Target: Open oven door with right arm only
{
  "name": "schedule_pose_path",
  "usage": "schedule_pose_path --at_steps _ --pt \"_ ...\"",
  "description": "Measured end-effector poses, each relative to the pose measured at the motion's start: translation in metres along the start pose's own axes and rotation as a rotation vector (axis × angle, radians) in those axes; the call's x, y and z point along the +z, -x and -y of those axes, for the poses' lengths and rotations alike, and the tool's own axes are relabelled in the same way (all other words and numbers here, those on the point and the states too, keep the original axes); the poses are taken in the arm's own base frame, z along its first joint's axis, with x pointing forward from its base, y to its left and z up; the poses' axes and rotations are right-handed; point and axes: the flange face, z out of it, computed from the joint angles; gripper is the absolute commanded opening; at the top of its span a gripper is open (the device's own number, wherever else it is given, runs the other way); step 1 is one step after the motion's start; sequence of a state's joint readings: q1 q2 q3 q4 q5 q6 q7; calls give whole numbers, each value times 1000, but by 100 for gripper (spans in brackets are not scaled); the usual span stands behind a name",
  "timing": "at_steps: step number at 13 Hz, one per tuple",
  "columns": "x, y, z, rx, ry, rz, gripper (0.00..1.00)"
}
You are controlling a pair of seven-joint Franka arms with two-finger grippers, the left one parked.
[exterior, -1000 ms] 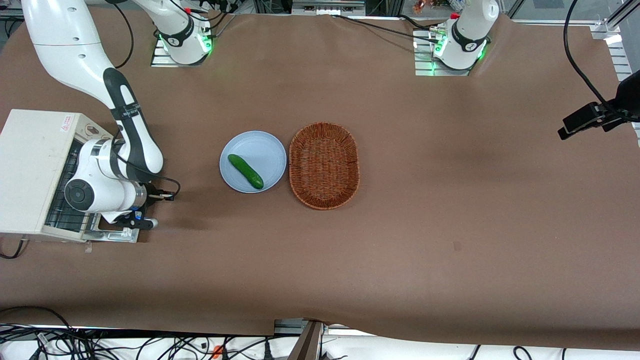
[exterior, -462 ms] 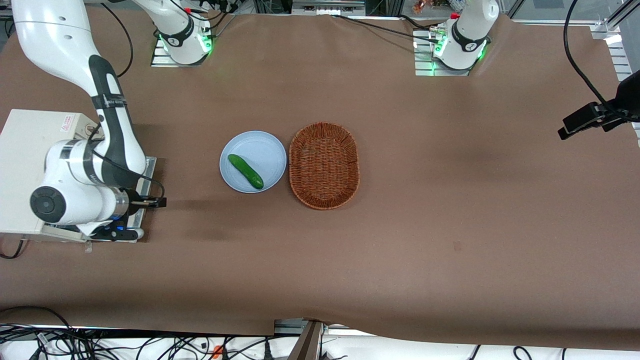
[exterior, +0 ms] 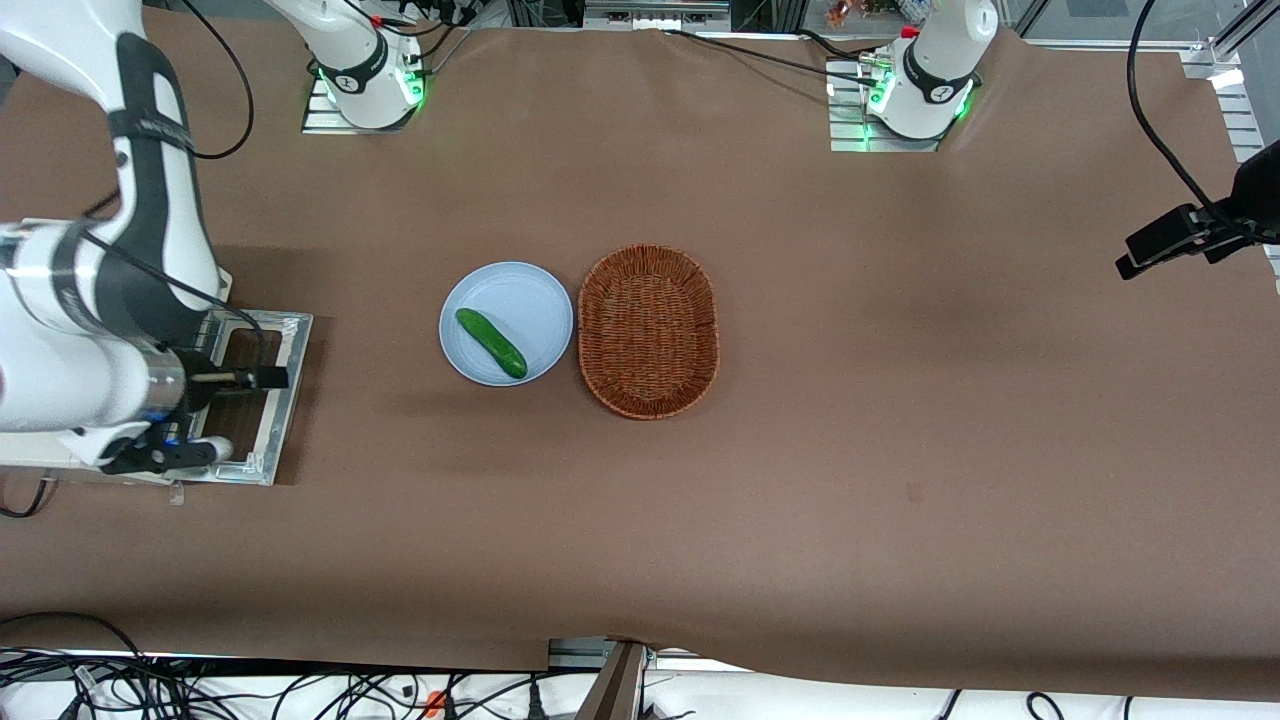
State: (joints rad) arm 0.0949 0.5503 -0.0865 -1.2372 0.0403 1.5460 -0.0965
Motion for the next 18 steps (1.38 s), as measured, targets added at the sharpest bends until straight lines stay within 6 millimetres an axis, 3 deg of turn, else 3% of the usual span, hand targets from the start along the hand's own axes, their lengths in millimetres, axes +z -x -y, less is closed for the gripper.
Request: schedule_pose_path --at_steps 3,6,13,18 --pt "-66 41 -5 1 4 -40 100" --pt "-108 76 -13 18 6 -73 100" --pt "-149 124 -30 54 36 -100 100" --pt "-160 132 -31 56 46 -121 100"
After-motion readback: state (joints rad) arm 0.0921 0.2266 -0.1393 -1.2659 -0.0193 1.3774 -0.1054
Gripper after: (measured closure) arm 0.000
